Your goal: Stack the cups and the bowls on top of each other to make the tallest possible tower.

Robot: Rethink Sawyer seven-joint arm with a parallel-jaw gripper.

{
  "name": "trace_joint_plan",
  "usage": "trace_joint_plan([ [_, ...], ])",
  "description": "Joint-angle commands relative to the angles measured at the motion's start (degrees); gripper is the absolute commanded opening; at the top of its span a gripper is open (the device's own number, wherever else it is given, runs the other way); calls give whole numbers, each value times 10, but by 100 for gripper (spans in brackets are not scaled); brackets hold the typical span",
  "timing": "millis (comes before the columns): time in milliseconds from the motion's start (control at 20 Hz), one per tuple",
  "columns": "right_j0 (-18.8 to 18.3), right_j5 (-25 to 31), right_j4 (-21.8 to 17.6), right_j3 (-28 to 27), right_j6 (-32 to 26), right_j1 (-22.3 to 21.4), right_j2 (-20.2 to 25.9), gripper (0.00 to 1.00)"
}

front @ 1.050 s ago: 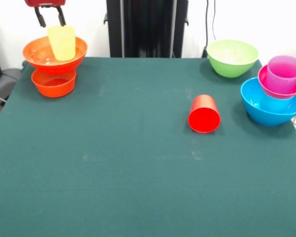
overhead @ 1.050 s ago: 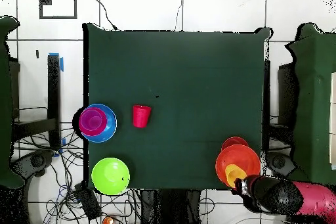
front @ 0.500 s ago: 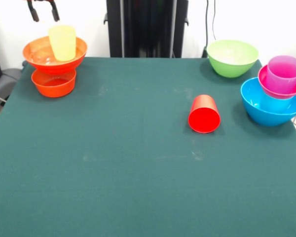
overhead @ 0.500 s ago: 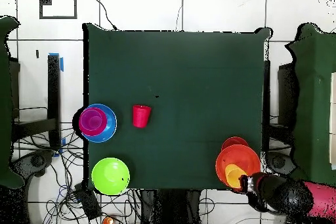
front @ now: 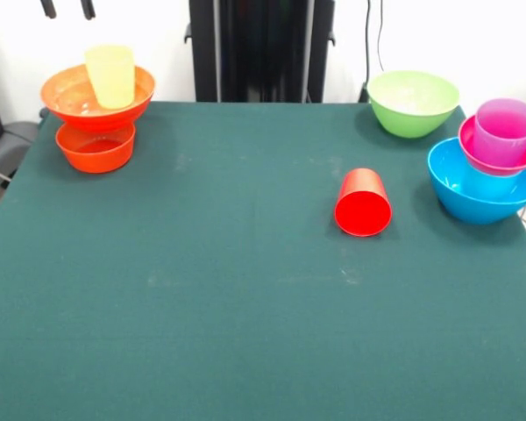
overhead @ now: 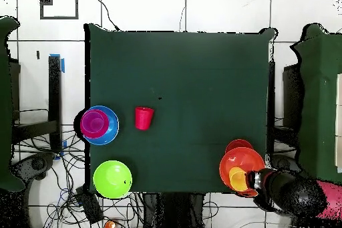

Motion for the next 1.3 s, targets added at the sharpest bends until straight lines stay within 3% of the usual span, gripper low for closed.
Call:
trace_joint_plan([
  [50, 95, 5, 26, 49, 23, -2, 6, 100],
  [350, 193, -37, 26, 39, 131, 8, -44, 100],
  [650, 276, -68, 30, -10, 199, 45, -100, 100],
  [1000, 348, -49, 40, -83, 240, 93, -143, 100],
  [1300, 406, -72, 29, -128, 296, 144, -182, 100],
])
